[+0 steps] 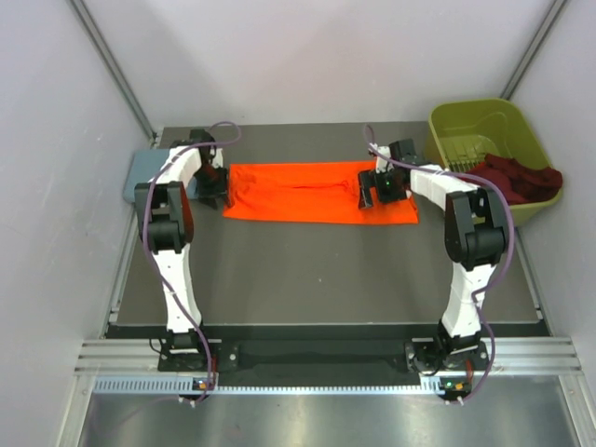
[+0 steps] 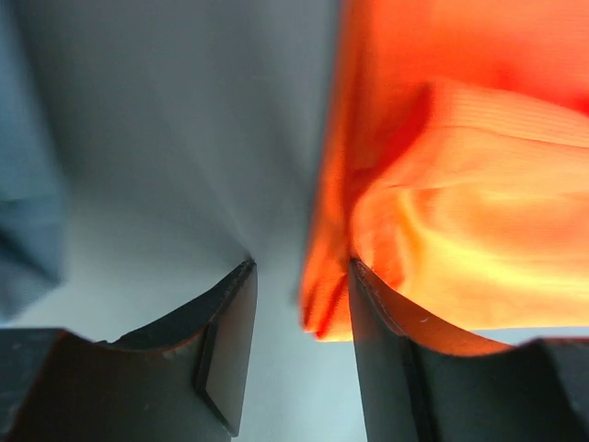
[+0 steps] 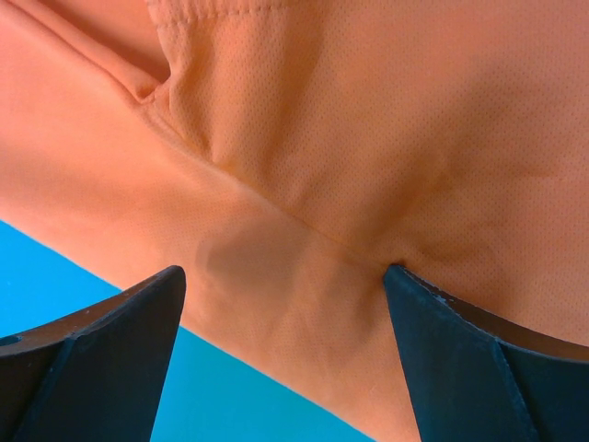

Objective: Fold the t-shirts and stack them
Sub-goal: Fold the tshirt

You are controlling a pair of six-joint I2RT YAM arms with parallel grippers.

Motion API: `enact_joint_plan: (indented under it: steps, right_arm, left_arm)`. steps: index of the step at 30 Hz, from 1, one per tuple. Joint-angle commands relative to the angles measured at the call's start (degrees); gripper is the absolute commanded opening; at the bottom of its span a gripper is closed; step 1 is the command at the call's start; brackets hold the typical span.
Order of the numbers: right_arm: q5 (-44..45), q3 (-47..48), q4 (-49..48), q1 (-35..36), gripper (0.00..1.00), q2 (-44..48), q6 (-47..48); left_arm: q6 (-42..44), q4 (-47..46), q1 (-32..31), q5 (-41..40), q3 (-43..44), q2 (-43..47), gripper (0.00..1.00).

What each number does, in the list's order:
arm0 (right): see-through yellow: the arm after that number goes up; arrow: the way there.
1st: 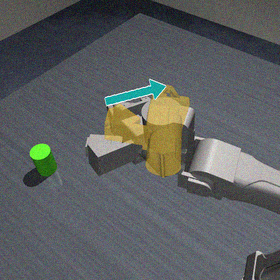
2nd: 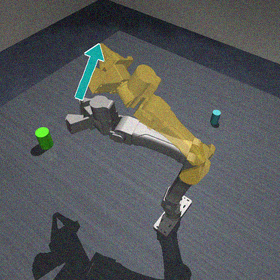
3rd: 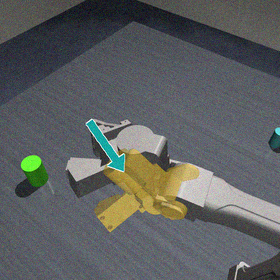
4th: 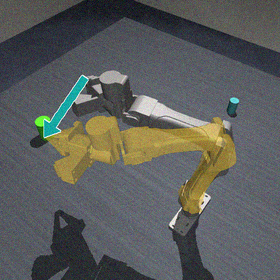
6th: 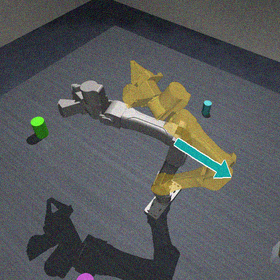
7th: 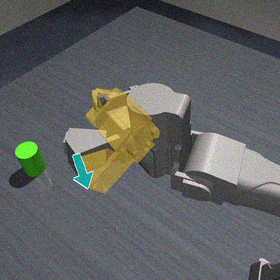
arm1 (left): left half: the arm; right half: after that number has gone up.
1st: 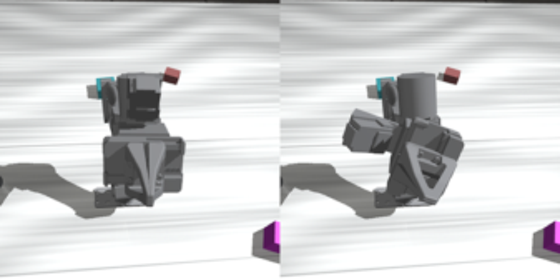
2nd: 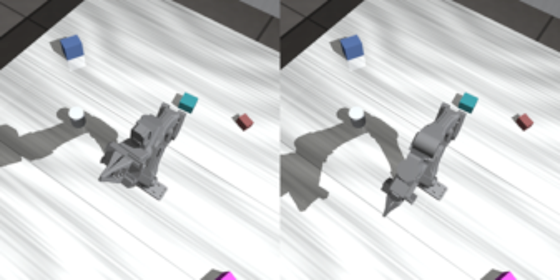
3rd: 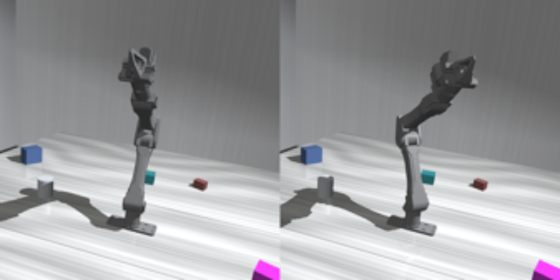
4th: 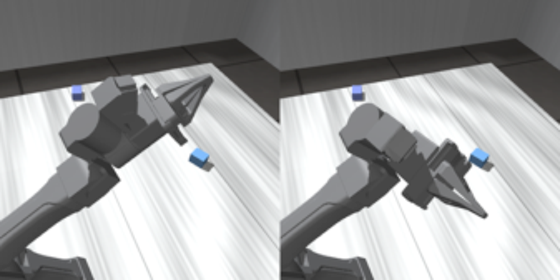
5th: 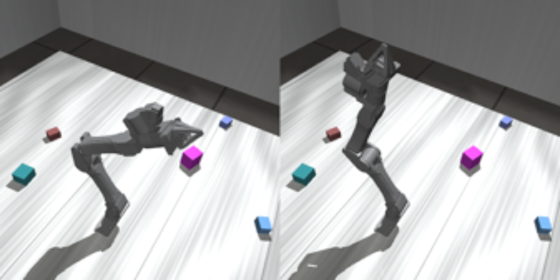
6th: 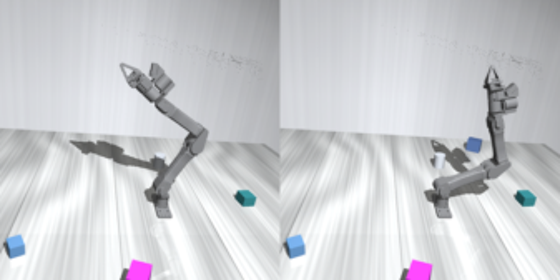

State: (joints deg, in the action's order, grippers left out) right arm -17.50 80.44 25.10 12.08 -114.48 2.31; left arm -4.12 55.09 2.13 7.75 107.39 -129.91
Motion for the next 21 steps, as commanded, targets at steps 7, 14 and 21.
enact_joint_plan:
  steps: [7, 14, 21]
  right_arm:
    - [0.6, 2.6, -0.6, -1.1, 0.90, -2.2, -0.4]
    - [1.0, 1.5, -0.7, -0.6, 0.91, -1.4, -0.1]
    - [1.3, 2.4, -0.8, 0.1, 0.91, -1.8, 0.0]
  left_arm:
    - [-0.8, 0.8, -3.3, -1.1, -1.1, 4.6, 0.54]
    - [-1.3, 1.0, -3.0, 2.4, -2.4, 4.7, 0.49]
    - [-0.7, 2.1, -2.7, 5.7, -5.4, 4.2, 0.00]
